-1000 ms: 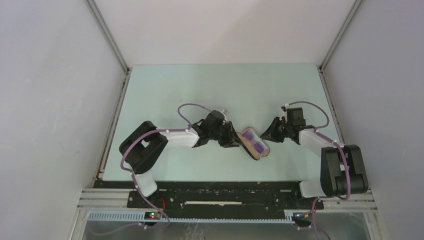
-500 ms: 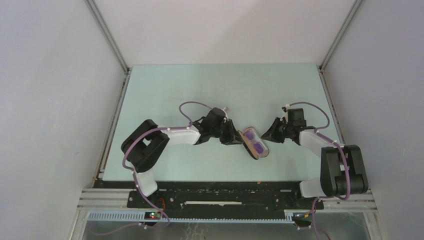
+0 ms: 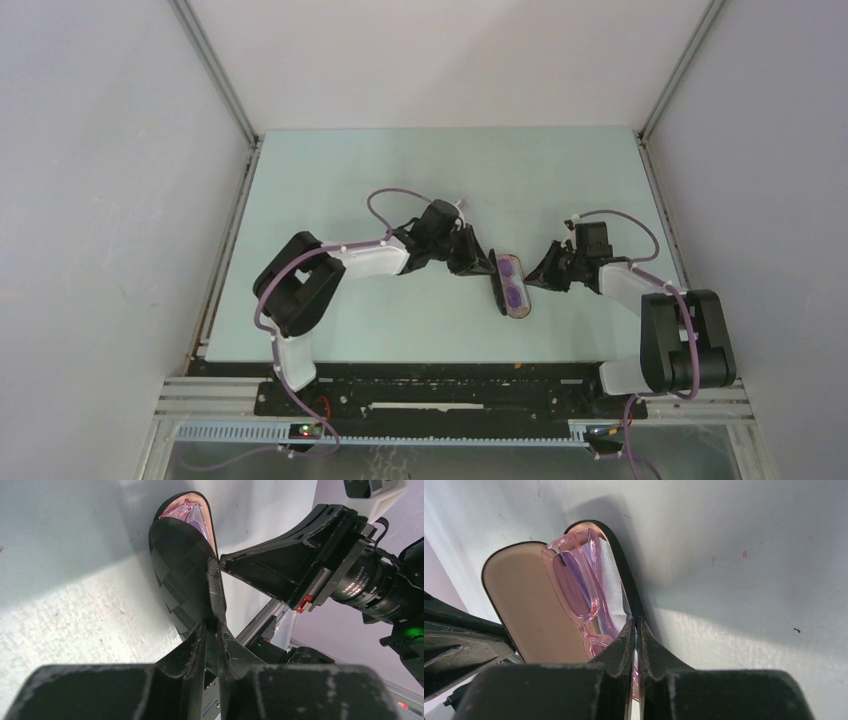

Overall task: Organize the sunglasses
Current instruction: Close the sunglasses case at the center of the board.

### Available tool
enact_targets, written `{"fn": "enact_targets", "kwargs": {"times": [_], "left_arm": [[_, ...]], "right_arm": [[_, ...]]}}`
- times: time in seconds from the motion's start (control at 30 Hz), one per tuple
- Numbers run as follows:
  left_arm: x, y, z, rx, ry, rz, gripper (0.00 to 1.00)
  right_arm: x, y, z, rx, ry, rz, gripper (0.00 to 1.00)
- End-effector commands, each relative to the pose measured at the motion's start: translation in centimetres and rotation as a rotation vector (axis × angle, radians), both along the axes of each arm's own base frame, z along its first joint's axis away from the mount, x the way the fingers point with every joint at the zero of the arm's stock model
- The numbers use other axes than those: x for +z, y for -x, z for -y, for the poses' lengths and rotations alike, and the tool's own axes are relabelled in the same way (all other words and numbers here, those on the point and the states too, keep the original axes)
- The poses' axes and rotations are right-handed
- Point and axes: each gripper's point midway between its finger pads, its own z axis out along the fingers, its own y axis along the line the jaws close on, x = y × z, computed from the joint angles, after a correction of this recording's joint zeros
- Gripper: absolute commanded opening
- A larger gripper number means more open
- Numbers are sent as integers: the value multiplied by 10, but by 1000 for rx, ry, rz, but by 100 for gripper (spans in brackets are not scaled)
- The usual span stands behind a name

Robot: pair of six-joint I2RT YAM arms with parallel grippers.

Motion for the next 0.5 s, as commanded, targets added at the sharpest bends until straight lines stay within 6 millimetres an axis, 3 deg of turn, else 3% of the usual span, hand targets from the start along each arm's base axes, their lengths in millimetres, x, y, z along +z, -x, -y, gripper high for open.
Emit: {"fn": "enact_targets", "kwargs": {"times": [0.0, 0.47], "left_arm": [[-2, -4, 8, -47, -26, 16, 17], [-19, 0, 15, -141, -132, -12, 18]], "right_arm": [[2, 5, -16, 53, -46, 2, 9], [0, 6, -27, 70, -55, -3, 8]]}}
